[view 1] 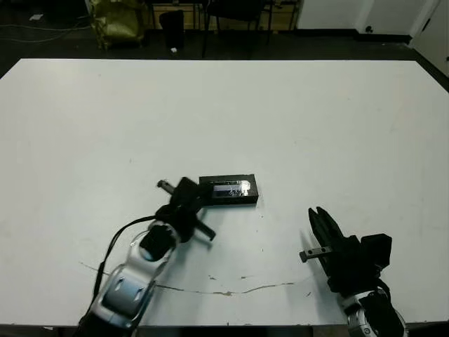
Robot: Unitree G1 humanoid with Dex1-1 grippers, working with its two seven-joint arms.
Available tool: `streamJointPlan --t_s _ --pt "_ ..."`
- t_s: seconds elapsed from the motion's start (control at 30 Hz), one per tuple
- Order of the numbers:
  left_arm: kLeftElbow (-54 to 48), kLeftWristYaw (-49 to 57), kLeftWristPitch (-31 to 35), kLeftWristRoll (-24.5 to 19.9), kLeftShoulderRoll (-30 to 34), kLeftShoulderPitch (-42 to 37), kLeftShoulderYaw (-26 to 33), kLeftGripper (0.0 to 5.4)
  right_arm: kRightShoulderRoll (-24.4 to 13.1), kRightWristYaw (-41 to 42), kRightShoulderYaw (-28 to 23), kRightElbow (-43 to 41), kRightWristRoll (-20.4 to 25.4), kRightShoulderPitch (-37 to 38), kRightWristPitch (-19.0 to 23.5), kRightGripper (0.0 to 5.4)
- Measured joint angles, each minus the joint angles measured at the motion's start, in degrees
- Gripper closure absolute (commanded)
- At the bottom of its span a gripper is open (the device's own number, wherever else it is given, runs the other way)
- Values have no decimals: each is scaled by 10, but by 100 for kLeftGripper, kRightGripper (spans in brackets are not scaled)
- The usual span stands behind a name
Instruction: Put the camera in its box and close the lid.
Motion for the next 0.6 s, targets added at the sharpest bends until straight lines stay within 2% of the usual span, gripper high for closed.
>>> streamJointPlan --t_s 0.2,0.3,0.53,0.6 --pt "-72 -16 32 -38 26 70 54 538 0 -4 -1 -8 -2 2 5 540" --pt "-122 -23 34 -92 25 100 109 538 0 -10 0 -12 -8 7 6 540" --pt "-166 -53 -110 -231 15 106 248 538 0 -13 0 -18 -13 7 8 540" --pt "-172 -52 -130 -251 12 108 267 538 0 -14 -1 -21 -13 6 9 540"
